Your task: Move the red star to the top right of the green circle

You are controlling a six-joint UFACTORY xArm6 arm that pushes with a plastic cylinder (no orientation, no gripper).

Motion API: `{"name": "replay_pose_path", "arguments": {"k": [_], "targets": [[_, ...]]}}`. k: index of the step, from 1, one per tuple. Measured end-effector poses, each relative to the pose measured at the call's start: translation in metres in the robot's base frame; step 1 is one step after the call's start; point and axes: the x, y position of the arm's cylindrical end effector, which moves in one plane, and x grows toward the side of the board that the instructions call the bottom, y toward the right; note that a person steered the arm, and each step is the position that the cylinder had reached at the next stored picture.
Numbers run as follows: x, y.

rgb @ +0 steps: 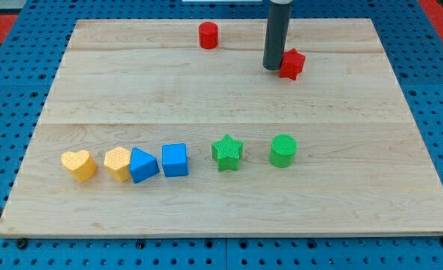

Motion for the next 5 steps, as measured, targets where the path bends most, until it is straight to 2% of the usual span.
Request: {"name": "replay_pose_path", "arguments": {"k": [1, 2, 3, 4, 5], "targets": [[-0.028, 0.006], [-0.003, 0.06], [0.058, 0.082], [0.075, 0.086], [0.032, 0.094]]}}
